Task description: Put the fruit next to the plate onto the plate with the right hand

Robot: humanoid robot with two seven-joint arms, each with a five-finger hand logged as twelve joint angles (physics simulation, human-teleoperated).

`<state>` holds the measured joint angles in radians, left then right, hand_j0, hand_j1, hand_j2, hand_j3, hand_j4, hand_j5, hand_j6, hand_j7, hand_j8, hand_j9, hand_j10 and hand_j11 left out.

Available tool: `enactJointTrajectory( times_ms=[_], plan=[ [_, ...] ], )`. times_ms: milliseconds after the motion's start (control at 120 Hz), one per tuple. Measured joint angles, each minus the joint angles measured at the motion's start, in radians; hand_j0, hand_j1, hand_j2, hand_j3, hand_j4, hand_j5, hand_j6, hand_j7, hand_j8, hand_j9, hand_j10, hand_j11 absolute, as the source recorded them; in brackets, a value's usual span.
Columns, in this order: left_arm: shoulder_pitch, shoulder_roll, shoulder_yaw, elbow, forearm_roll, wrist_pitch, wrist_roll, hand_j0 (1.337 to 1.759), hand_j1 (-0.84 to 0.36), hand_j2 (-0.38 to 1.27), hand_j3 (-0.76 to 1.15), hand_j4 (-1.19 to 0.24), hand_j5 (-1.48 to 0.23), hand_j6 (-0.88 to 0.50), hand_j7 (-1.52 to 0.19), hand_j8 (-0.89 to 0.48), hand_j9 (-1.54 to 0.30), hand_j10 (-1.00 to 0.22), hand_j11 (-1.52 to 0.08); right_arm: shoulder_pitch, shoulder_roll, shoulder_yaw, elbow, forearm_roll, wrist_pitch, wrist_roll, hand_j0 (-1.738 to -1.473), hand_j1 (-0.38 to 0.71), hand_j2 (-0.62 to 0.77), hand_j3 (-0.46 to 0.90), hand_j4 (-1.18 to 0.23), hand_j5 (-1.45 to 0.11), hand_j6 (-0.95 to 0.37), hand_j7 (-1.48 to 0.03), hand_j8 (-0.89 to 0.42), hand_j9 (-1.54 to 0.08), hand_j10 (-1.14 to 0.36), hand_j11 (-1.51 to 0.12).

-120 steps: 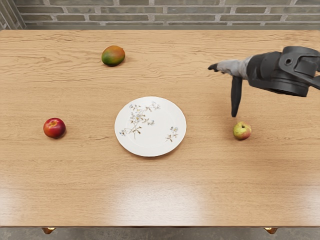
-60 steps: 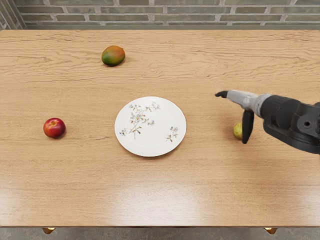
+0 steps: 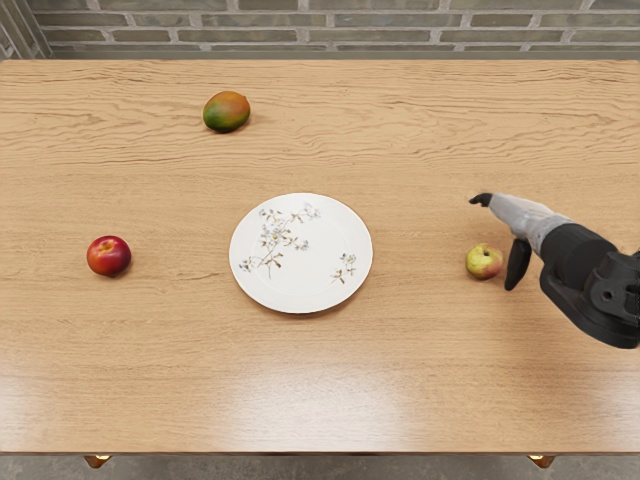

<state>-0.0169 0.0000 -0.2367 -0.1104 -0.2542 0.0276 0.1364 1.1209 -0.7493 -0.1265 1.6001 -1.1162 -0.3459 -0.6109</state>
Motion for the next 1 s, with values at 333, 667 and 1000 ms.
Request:
enactJointTrajectory(
  times_ms=[333,667,1000],
  plan=[
    [0.002,0.000,0.000,0.000,0.000,0.000,0.000,1.658,0.35,0.00,0.00,0.00,0.00,0.00,0.00,0.00,0.00,0.00,0.00,-0.025,0.037,0.008,-0.018,-0.011,-0.010,0.000,-1.658,-0.06,-0.04,0.00,-0.25,-0.31,-0.25,-0.31,-0.25,-0.31,-0.25,-0.31],
    [0.002,0.000,0.000,0.000,0.000,0.000,0.000,1.658,0.35,0.00,0.00,0.00,0.00,0.00,0.00,0.00,0.00,0.00,0.00,-0.016,0.039,0.010,-0.008,0.000,0.000,0.000,-1.658,-0.03,-0.05,0.00,-0.27,-0.35,-0.28,-0.35,-0.27,-0.35,-0.27,-0.35],
    [0.006,0.000,0.000,0.000,0.000,0.000,0.000,1.658,0.35,0.00,0.00,0.00,0.00,0.00,0.00,0.00,0.00,0.00,0.00,-0.027,0.038,0.006,0.002,0.000,0.000,0.000,-1.658,0.07,-0.07,0.00,-0.36,-0.46,-0.36,-0.46,-0.36,-0.46,-0.36,-0.46]
  ],
)
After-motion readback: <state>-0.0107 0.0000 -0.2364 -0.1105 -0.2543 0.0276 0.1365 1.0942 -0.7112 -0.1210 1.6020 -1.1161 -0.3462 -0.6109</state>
